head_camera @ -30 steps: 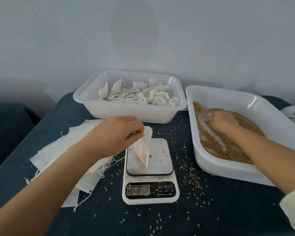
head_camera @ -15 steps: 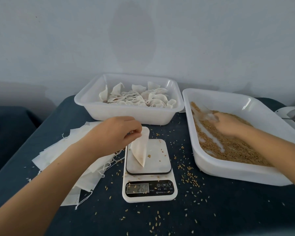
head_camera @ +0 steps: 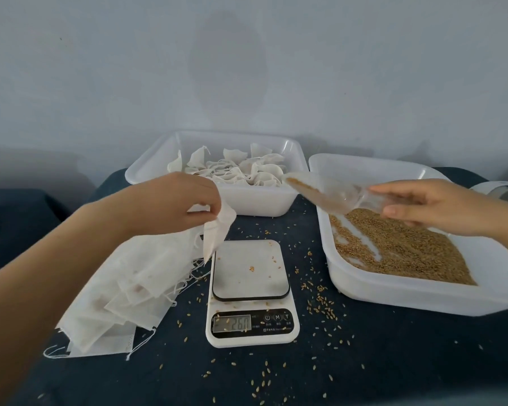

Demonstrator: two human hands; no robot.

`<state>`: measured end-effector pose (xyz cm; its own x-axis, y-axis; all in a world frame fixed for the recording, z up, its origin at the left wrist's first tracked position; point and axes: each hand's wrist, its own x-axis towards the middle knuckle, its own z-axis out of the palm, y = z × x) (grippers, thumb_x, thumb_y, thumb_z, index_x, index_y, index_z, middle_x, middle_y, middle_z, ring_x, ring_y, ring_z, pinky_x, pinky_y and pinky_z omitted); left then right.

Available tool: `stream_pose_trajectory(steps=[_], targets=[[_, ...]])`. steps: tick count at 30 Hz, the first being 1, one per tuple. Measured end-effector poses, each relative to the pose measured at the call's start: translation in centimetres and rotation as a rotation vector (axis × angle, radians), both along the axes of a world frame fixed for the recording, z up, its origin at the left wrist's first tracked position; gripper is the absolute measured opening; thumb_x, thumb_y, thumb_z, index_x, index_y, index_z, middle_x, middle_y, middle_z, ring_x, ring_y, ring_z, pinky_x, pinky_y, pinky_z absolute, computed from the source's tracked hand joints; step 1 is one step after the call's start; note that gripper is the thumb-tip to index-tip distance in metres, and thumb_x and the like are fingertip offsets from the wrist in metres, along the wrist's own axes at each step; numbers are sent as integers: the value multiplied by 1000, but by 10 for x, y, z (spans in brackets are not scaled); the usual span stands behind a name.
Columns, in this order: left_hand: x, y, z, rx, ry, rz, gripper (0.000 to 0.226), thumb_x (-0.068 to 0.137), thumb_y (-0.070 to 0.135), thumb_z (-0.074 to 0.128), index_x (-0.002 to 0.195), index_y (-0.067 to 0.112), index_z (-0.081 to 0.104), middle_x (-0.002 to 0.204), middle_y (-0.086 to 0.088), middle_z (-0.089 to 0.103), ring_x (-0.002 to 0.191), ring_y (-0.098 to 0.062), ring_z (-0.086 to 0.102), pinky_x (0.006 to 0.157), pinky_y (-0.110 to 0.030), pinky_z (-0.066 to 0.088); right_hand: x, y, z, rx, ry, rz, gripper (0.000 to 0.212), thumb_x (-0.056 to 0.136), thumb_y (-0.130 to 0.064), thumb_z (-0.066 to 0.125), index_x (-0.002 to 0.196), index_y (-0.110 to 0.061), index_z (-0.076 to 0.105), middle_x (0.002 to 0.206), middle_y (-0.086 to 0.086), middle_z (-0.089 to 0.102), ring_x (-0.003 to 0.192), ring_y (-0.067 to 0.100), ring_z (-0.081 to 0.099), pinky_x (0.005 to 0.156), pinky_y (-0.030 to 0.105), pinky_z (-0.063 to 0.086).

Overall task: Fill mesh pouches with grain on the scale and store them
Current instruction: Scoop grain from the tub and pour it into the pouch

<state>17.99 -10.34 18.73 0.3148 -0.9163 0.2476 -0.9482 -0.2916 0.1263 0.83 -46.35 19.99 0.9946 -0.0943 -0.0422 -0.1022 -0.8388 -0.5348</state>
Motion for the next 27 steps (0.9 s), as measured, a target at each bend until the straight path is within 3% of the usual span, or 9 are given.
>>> stream_pose_trajectory(steps=[2, 4, 7, 13, 18, 20, 24, 25, 27], targets=[[-1, -8, -4, 64, 22, -38, 5, 86, 13, 63, 83, 13, 66, 85, 6, 64, 81, -14, 58, 78, -29, 43, 0, 11, -1, 45, 23, 89, 49, 71, -50, 57, 119, -57, 48, 102, -18, 69, 79, -1, 64, 72, 25, 52], [-4, -17, -13, 97, 58, -61, 5, 87, 12, 62, 84, 12, 67, 88, 3, 64, 83, -16, 59, 80, -30, 44, 1, 18, -3, 49, 58, 173, 50, 74, -48, 58, 123, -54, 48, 118, -33, 59, 102, -13, 57, 88, 19, 43], [-7, -26, -24, 62, 106, -83, 6, 85, 9, 64, 83, 11, 69, 95, 1, 65, 84, -11, 59, 79, -24, 44, 3, 22, -4, 15, 94, 241, 50, 76, -49, 58, 125, -58, 47, 127, -37, 51, 118, -16, 46, 98, 15, 37], [-13, -33, -29, 3, 115, -112, 5, 83, 8, 66, 81, 11, 70, 97, 2, 63, 79, 4, 50, 73, -8, 38, 7, 28, 6, -17, 127, 318, 49, 69, -58, 59, 117, -65, 49, 115, -43, 54, 104, -26, 47, 77, -1, 38], [-16, -37, -28, 12, 102, -124, 5, 83, 8, 67, 82, 11, 70, 98, 0, 64, 82, -5, 53, 75, -5, 35, 9, 31, 18, -126, 149, 347, 44, 81, -39, 64, 121, -53, 51, 105, -47, 56, 85, -26, 52, 71, -4, 35], [-17, -39, -27, 17, 100, -132, 5, 83, 7, 67, 82, 10, 70, 98, -1, 65, 81, -8, 56, 74, -5, 35, 11, 36, 25, -176, 161, 355, 44, 83, -37, 65, 120, -55, 51, 111, -44, 56, 86, -23, 54, 70, -2, 37], [-21, -42, -27, 19, 99, -148, 6, 83, 6, 66, 82, 10, 70, 98, -2, 65, 82, -13, 59, 74, -8, 37, 19, 49, 42, -295, 221, 368, 44, 75, -56, 56, 117, -65, 48, 118, -26, 63, 93, -8, 61, 79, 14, 46], [-22, -43, -28, 19, 104, -151, 6, 83, 6, 66, 82, 11, 70, 98, -2, 65, 82, -12, 59, 74, -6, 36, 22, 52, 47, -320, 240, 376, 45, 74, -58, 54, 118, -65, 48, 110, -21, 67, 87, -3, 63, 80, 19, 49], [-23, -44, -29, 17, 114, -152, 6, 84, 7, 65, 82, 11, 70, 98, -2, 65, 81, -8, 55, 74, -1, 32, 29, 59, 58, -374, 257, 400, 44, 73, -58, 52, 117, -61, 51, 77, -24, 67, 61, -3, 56, 65, 11, 45]])
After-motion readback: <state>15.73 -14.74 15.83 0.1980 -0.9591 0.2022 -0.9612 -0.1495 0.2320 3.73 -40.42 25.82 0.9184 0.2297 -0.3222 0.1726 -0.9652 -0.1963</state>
